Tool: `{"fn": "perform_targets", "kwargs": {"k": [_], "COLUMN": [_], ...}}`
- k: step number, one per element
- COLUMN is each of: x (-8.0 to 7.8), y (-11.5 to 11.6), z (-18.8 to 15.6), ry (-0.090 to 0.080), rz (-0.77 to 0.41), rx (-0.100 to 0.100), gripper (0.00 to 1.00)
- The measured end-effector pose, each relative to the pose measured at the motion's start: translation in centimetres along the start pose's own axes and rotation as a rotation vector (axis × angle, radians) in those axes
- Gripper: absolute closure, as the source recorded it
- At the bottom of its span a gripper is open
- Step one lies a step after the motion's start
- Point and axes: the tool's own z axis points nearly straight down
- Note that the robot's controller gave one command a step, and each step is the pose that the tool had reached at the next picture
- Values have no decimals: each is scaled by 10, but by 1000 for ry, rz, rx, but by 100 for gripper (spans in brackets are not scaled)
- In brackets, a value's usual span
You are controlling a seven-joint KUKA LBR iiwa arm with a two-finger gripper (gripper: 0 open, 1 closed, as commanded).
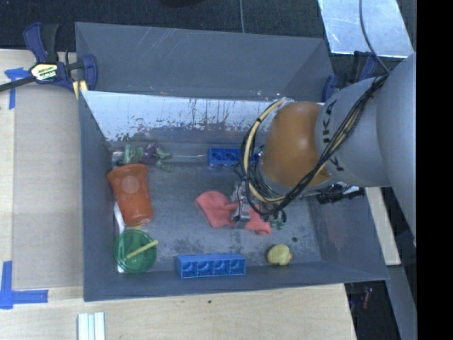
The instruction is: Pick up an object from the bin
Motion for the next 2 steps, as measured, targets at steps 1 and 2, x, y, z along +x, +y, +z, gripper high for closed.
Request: {"fn": "perform_targets", "kwargs": {"k": [1, 2], "x": [0, 1], "y": [0, -1], "z": [0, -21], "ry": [0, 4], "rz": [-1, -1], "rx": [0, 0], "gripper": [100, 100]}}
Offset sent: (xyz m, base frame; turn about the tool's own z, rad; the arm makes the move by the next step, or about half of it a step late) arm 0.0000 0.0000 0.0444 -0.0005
